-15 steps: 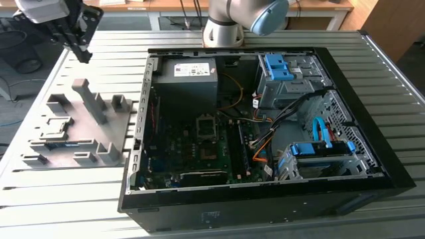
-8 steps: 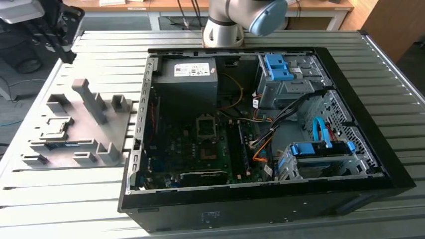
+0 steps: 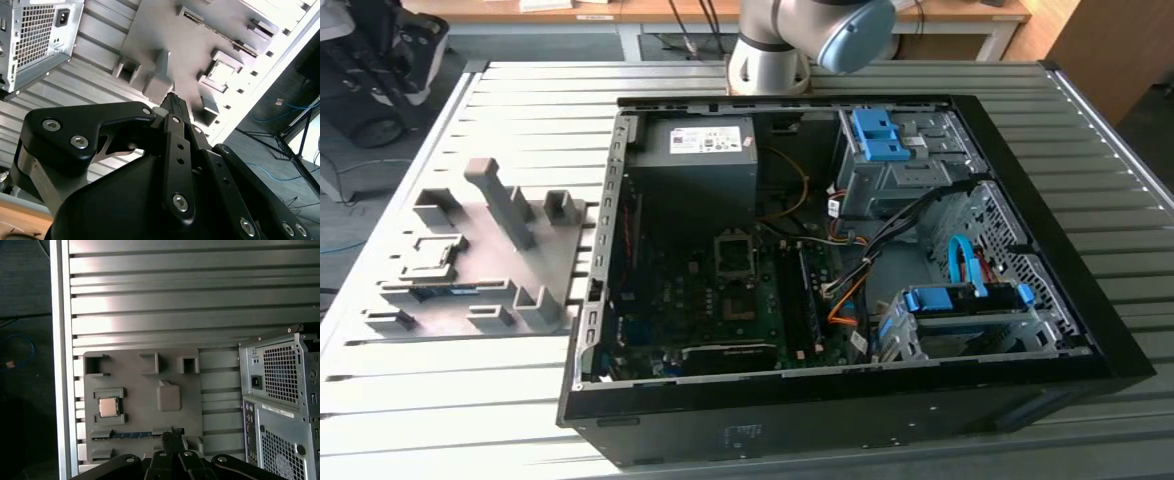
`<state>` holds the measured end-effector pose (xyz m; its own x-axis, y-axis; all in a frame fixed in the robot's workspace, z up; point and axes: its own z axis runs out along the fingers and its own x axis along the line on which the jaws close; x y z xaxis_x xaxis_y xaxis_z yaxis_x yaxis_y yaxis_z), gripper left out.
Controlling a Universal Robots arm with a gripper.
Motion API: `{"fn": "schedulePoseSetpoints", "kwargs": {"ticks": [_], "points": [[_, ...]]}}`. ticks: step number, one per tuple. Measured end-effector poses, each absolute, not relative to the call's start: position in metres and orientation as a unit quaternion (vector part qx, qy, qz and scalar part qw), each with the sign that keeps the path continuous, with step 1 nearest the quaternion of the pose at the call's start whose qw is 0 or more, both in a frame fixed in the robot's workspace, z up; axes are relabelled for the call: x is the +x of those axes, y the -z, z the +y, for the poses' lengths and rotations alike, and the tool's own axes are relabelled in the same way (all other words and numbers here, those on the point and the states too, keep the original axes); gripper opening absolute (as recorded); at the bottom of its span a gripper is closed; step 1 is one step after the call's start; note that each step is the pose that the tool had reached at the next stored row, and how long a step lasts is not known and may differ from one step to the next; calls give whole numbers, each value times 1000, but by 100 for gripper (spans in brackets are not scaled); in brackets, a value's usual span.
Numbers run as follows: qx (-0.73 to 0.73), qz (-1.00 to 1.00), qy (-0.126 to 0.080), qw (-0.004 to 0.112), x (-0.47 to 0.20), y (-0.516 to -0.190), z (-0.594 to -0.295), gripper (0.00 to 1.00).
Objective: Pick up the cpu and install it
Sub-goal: 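Reach for the cpu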
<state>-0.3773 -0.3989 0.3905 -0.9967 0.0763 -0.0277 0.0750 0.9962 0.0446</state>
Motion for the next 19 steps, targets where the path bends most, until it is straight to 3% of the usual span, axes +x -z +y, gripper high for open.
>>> {"fn": "schedulePoseSetpoints", "kwargs": {"ticks": [19], "points": [[38, 999, -22, 15, -411, -370, -399, 10]]}}
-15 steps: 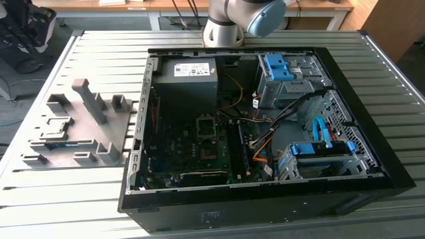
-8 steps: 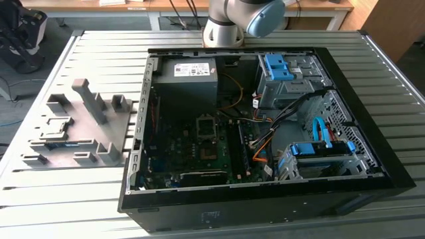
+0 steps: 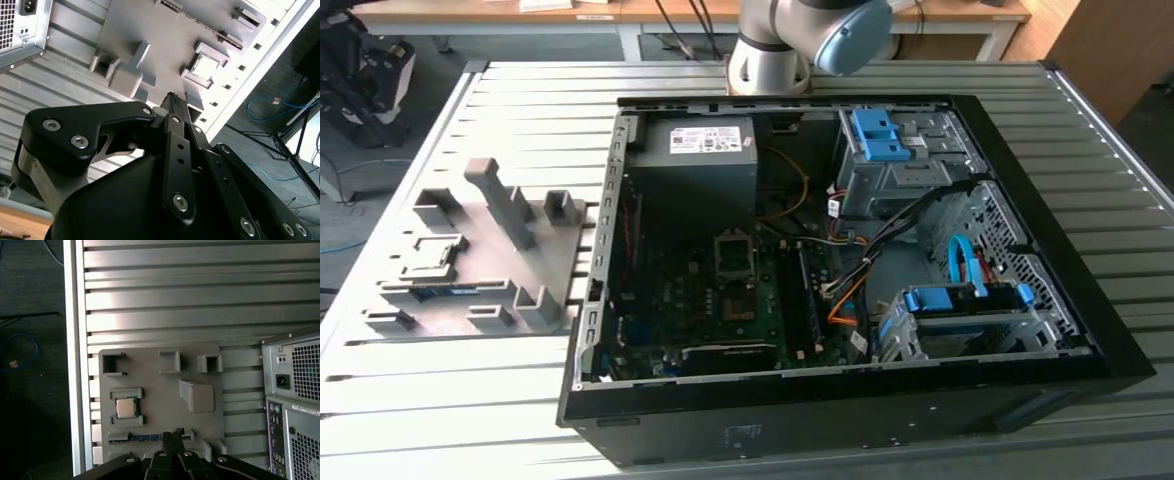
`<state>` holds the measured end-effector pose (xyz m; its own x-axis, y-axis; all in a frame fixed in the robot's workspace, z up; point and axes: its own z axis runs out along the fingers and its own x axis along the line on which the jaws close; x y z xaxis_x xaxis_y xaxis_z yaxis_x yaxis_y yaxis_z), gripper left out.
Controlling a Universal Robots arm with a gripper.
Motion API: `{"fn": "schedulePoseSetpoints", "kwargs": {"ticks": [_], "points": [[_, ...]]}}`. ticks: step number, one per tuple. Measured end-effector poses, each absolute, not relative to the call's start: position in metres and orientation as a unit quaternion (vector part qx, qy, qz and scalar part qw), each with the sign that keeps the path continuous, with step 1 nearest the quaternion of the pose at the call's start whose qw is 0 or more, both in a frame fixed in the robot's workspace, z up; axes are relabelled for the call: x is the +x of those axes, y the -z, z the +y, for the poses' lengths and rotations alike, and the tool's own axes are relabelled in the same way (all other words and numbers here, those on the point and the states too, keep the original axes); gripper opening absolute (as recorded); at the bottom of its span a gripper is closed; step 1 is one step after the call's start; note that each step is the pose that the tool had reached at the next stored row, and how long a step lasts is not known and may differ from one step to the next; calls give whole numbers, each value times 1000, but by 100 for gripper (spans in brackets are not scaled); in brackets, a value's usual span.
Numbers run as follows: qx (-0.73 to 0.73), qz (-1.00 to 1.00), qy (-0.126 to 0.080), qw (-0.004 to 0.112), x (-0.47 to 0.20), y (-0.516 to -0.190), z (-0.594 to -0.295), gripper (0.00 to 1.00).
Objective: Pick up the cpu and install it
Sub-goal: 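Reach for the cpu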
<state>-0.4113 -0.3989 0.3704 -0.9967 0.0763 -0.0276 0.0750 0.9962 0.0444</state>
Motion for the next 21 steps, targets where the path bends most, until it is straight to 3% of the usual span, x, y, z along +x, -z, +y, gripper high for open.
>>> {"fn": "schedulePoseSetpoints", "kwargs": {"ticks": [21], "points": [[38, 999, -22, 15, -428, -332, -399, 10]]}}
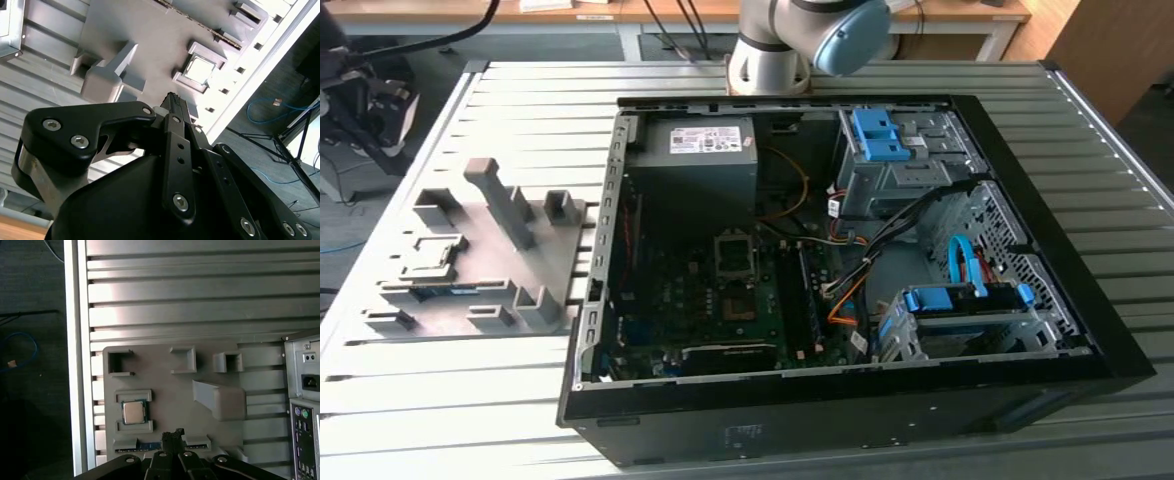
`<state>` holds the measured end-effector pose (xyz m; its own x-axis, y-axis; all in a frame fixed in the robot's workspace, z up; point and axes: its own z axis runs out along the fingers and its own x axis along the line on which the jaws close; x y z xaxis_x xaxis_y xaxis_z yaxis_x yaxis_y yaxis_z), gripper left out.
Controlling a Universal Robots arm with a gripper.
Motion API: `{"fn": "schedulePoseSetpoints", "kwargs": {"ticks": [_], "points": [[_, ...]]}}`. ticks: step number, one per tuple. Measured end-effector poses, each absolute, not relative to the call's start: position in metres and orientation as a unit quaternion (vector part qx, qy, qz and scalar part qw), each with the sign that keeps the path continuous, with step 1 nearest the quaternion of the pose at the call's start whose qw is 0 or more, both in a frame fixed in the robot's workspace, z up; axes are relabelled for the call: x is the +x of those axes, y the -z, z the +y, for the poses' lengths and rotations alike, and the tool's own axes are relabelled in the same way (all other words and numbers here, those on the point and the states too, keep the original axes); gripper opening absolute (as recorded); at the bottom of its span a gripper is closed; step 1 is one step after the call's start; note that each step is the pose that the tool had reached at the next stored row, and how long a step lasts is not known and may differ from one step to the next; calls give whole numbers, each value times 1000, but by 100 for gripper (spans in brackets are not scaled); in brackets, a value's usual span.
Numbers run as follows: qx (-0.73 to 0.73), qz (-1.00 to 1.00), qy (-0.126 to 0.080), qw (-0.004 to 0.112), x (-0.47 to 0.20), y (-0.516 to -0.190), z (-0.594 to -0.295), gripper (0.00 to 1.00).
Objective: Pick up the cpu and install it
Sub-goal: 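Reach for the cpu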
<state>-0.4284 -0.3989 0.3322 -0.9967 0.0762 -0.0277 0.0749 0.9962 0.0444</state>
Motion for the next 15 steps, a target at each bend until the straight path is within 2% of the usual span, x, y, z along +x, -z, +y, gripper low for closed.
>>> {"fn": "schedulePoseSetpoints", "kwargs": {"ticks": [15], "points": [[38, 999, -22, 15, -443, -305, -399, 10]]}}
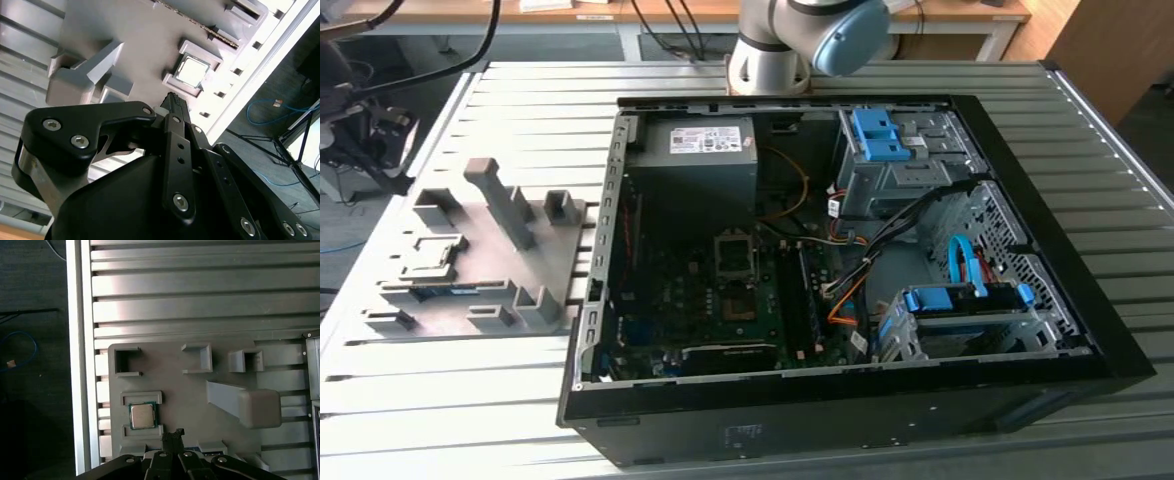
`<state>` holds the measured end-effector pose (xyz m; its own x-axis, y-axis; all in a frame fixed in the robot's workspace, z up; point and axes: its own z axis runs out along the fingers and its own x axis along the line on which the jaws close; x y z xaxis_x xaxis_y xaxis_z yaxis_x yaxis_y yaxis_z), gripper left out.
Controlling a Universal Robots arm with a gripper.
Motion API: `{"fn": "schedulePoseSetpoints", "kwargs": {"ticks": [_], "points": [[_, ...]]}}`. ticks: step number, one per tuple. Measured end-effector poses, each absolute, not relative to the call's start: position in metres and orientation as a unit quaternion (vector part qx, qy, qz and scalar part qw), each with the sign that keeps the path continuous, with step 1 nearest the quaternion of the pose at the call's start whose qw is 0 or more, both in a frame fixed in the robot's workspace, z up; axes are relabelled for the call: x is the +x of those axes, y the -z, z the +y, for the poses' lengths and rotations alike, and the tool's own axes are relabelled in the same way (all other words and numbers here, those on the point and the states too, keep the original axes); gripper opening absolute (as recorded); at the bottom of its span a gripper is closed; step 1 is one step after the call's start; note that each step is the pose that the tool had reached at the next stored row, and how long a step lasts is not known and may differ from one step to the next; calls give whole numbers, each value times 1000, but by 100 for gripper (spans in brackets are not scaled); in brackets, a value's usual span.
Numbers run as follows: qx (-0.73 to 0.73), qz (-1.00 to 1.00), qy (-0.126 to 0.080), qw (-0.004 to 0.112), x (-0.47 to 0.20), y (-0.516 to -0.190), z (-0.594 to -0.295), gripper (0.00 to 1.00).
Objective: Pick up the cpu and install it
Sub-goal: 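Reach for the cpu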
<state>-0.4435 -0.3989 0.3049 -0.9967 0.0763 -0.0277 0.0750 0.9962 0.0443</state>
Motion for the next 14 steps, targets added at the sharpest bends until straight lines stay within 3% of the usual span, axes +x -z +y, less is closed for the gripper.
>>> {"fn": "schedulePoseSetpoints", "kwargs": {"ticks": [14], "points": [[38, 999, -22, 15, -458, -279, -399, 10]]}}
